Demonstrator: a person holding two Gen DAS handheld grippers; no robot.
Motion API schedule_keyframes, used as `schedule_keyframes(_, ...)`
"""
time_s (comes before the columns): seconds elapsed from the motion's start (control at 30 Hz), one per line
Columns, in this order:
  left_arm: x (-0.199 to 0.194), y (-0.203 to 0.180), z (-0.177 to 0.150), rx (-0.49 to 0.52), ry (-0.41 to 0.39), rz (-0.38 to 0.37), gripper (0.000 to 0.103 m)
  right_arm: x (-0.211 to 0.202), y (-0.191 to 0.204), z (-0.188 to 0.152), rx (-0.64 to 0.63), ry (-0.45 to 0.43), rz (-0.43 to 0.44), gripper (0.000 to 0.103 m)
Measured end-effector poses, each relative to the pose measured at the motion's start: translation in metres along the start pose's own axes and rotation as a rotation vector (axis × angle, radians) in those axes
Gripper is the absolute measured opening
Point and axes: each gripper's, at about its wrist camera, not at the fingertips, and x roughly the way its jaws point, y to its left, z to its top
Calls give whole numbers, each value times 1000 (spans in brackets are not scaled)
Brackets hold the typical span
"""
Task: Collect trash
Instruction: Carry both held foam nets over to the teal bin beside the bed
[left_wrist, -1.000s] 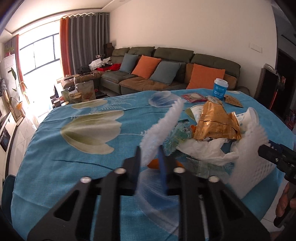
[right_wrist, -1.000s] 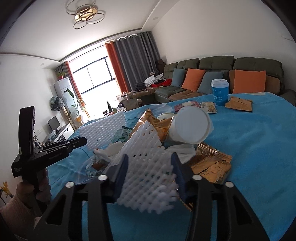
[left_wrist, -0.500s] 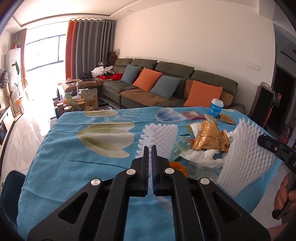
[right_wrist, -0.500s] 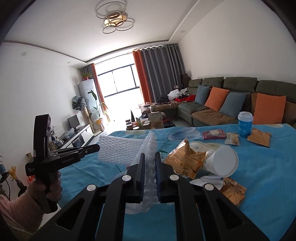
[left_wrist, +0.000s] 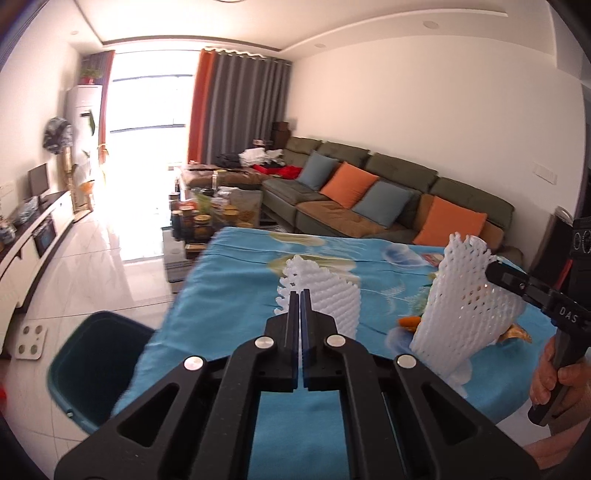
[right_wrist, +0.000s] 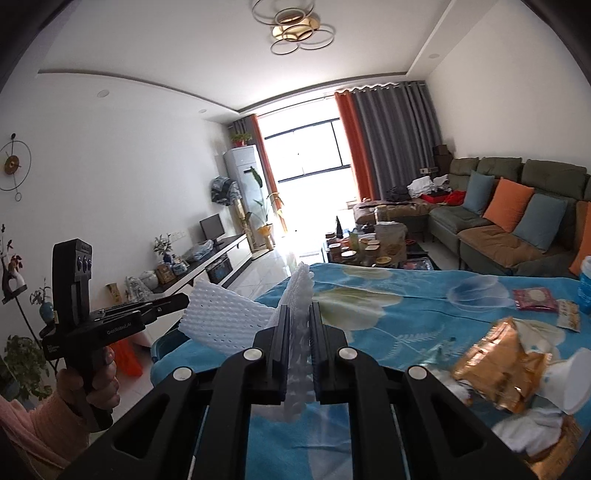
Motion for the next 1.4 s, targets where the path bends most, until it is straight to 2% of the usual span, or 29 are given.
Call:
schedule_keyframes(0.3,-57,100,4,-131,-52,230,1,79,60,28,-44,61,180,9)
schedule_keyframes(0.37,-65,123,1,-165,-52,263,1,96,76,34,-61,72,205,9)
schedule_keyframes(0.47,-68,151,-7,-233,-22,225,1,113,87,37,-70,93,223,9)
schedule_keyframes(0.57,-63,151,-17,-197,19,197,1,118,89,39,-66,97,214,9)
schedule_keyframes(0.63,-55,148,-28,-195,71,125,25,118,86,38,-55,106,201,9)
schedule_keyframes(0.67,-49,144,-34,-200,99,87,49,121,85,37,-52,111,192,9)
schedule_keyframes(0.7,-44,140,-38,-196,115,59,53,121,82,37,-44,118,182,9)
schedule_keyframes(0.87,-13,123,-59,-208,222,-43,52,134,77,32,-18,144,158,9)
schedule_keyframes(0.93,1,115,-68,-215,252,-57,51,135,77,30,-20,151,156,9)
schedule_keyframes(1.03,12,112,-72,-226,268,-71,36,138,78,29,-26,160,159,9)
schedule_keyframes(1.07,13,112,-73,-229,270,-77,26,140,78,29,-28,163,161,9)
schedule_keyframes(1.1,13,111,-73,-224,268,-65,16,141,79,29,-29,166,164,9)
schedule_keyframes(1.17,18,109,-75,-219,255,-47,13,145,80,30,-31,170,169,9)
schedule_keyframes(1.2,17,109,-74,-222,247,-46,8,147,80,31,-32,170,173,9)
schedule_keyframes(1.4,1,127,-65,-245,184,32,8,161,86,36,-32,170,206,9)
